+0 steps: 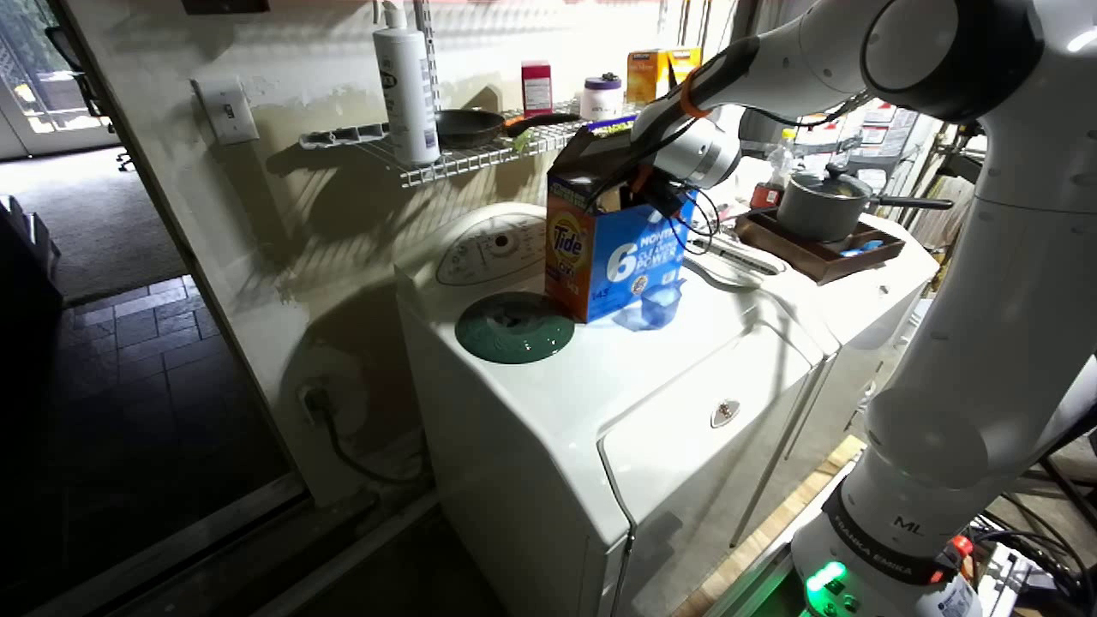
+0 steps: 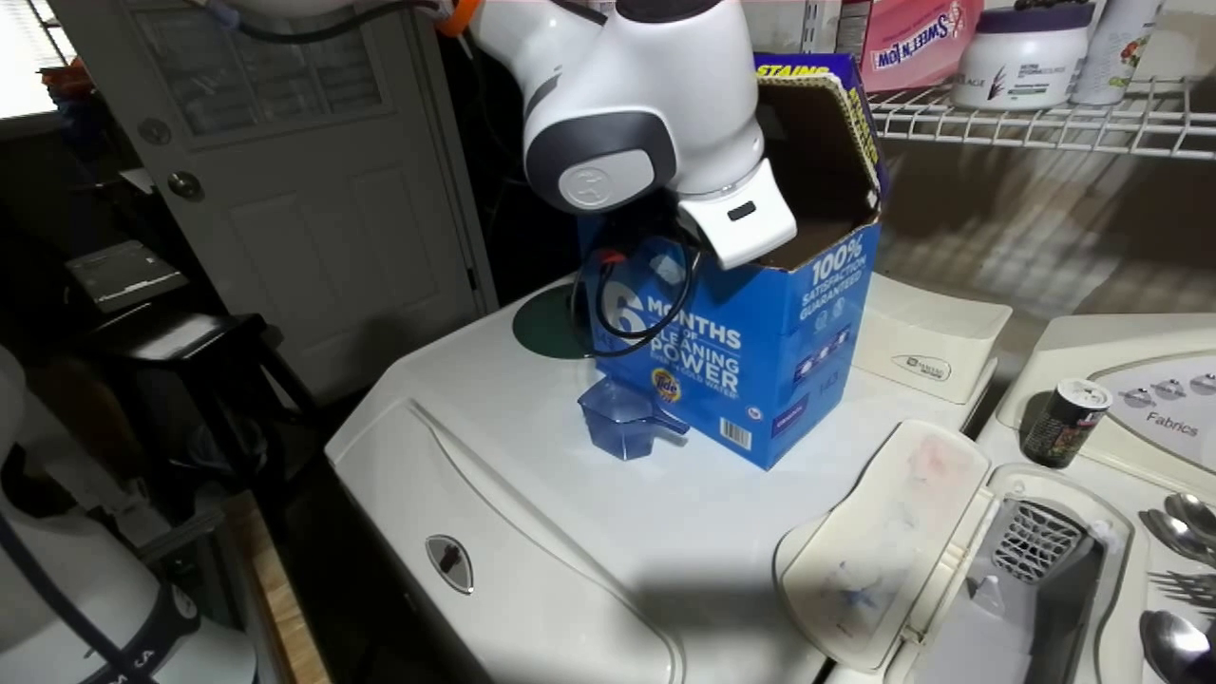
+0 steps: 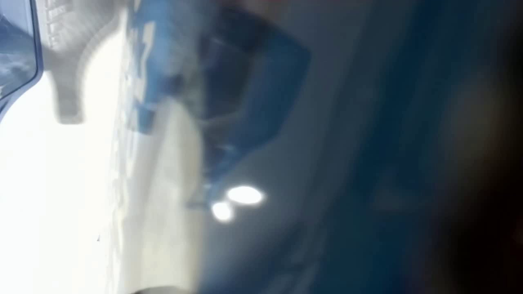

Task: Use the light blue scoop to scoop up some objects from the blue bowl

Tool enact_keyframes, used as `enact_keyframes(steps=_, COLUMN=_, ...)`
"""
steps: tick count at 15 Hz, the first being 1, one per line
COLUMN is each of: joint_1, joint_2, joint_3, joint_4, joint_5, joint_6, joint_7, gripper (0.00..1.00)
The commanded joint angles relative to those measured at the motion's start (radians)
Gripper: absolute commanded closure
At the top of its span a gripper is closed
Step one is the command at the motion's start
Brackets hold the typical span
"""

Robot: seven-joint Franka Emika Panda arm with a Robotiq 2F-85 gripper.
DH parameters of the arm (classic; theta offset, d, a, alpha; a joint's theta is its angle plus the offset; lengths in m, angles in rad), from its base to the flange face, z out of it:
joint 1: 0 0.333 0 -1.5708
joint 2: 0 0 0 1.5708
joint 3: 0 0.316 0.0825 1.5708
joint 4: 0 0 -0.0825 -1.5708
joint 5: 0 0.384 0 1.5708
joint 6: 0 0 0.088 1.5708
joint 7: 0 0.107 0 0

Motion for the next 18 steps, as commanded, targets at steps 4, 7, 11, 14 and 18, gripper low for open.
enact_keyframes(steps=4, joint_1=0.002, joint_2=0.042, joint_3=0.01, joint_4=0.005, joint_5=0.019, joint_6=-0.012, joint_7=-0.01, gripper=0.99)
enact_keyframes(steps=7, joint_1=0.003, joint_2=0.046, joint_3=0.01, joint_4=0.009, joint_5=0.018, joint_6=-0.016, joint_7=-0.006, gripper=0.99)
enact_keyframes(steps=11, joint_1=0.004, joint_2=0.052, joint_3=0.009, joint_4=0.009, joint_5=0.016, joint_6=-0.014, joint_7=-0.002, gripper=0.99)
enact_keyframes(steps=14, joint_1=0.006, joint_2=0.058, joint_3=0.009, joint_4=0.008, joint_5=0.015, joint_6=-0.015, joint_7=0.005, gripper=0.99)
enact_keyframes(steps=18, joint_1=0.009, joint_2=0.063, joint_3=0.008, joint_4=0.002, joint_5=0.007, joint_6=-0.019, joint_7=0.014, gripper=0.99)
